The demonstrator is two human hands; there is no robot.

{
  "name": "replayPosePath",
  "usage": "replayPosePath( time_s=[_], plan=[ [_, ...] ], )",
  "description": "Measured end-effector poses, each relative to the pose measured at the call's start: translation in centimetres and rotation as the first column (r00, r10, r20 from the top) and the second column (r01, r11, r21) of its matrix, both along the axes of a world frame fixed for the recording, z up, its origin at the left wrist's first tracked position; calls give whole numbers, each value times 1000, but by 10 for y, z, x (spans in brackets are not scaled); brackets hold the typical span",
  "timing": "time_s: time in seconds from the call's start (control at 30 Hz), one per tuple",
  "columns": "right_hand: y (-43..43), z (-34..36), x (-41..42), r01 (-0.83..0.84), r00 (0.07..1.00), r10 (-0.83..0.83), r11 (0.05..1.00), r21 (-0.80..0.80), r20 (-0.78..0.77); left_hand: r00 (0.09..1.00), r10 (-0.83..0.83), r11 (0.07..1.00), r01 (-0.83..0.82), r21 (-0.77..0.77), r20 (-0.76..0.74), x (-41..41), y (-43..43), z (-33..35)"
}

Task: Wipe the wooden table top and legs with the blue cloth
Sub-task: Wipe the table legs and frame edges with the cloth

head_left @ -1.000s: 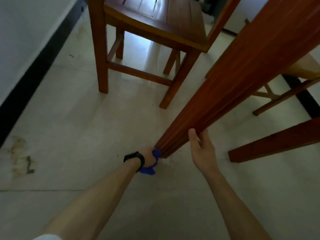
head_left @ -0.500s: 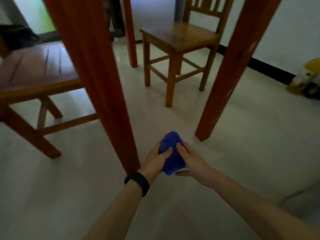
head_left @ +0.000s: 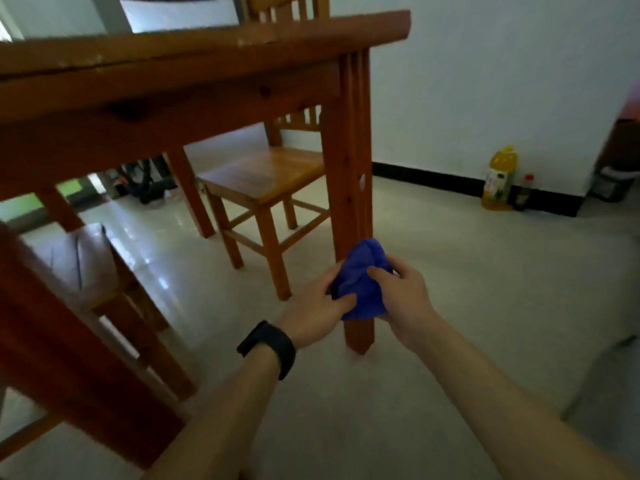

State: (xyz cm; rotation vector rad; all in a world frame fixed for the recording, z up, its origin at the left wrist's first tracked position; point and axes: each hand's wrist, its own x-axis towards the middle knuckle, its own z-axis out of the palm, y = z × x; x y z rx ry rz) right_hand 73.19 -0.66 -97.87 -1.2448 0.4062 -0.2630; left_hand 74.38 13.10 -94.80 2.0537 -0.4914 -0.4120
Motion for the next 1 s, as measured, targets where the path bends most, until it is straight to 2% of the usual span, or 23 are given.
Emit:
replayPosePath(
  time_s=[0.13,0.2,0.27,0.4,0.47,0.57,0.63,0.7,0.73,0.77,0.8,0.87,0.9,1.0],
  plan=[
    [-32,33,53,262,964,-265,959,-111,-14,976,10,977,-56,204,218,14,-8,17],
    [-44,61,79,386,923,-376,903,-188,88,957,33,971,-99,218,290,24,-10,28],
    [-48,95,99,507,854,-450,833,-224,260,952,92,975,-146,169,294,35,-17,43],
    [-34,138,124,603,726,-294,707,-369,622,922,255,964,-266,1,291,55,-33,77],
    [-29,141,135,608,713,-157,622,-493,683,914,318,948,-298,-114,251,67,-46,96],
    [-41,116,136,505,786,50,523,-687,616,908,370,920,-328,-213,198,81,-71,127],
    [-63,79,130,306,891,173,451,-838,419,899,409,896,-363,-255,155,90,-89,136],
    [-91,39,121,6,952,286,330,-944,106,884,450,878,-414,-241,122,98,-106,137],
    [-105,23,118,-137,948,318,335,-932,-25,873,474,868,-441,-227,116,101,-114,135],
    [-117,19,115,-224,940,327,395,-891,-91,859,496,858,-462,-225,124,104,-121,134],
    [-129,22,116,-218,954,292,493,-843,-76,839,525,842,-488,-231,142,107,-128,132],
    [-142,46,126,-36,990,124,686,-727,68,777,606,791,-564,-239,172,115,-136,123],
    [-144,64,130,80,987,37,733,-675,157,750,639,765,-594,-250,174,118,-138,117],
    [-132,110,137,311,919,-82,754,-579,387,719,674,732,-618,-287,169,119,-136,98]
  ],
)
